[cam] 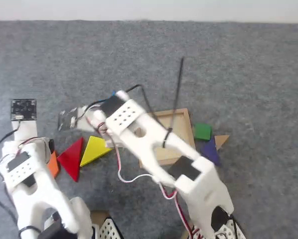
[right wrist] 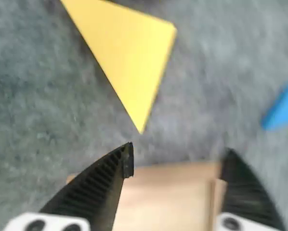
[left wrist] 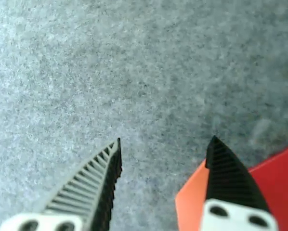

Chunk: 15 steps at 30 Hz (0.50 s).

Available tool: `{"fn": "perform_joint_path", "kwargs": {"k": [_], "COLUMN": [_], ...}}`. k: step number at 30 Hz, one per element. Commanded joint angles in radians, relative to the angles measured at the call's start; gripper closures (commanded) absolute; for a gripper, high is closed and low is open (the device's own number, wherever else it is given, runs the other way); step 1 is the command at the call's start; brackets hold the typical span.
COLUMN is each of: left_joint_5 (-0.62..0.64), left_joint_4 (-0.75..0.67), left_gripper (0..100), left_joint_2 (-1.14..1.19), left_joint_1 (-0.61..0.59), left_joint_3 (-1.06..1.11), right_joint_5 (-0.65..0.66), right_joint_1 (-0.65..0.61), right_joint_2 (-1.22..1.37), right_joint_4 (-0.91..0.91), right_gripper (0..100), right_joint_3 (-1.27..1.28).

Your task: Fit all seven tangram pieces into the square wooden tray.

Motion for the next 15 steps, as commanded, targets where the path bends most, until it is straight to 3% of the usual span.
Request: {"fn": "perform_joint_path", "kwargs": {"k": [1, 4, 11, 15], "left_joint_5": [0.034, 0.035, 0.035, 0.034], "left_joint_4": [-0.026, 0.005, 0.23, 0.259], "left_gripper": [73, 73, 73, 73], "left_joint_2": [-0.04, -0.04, -0.041, -0.041], "left_joint_1": [0.002, -0.005, -0.077, -0.078], "left_joint_3": [-0.013, -0.039, -0.189, -0.202], "right_joint_5": [0.064, 0.094, 0.164, 0.167], "right_joint_1": [-0.061, -0.091, -0.15, -0.171], "right_joint_2": [0.051, 0.116, 0.156, 0.223], "right_joint_4": [-0.022, -0.013, -0.01, -0.047], "right_gripper": [58.2, 58.2, 58.2, 58.2], "right_joint_3": [-0.089, -0.132, -0.166, -0.169]}}
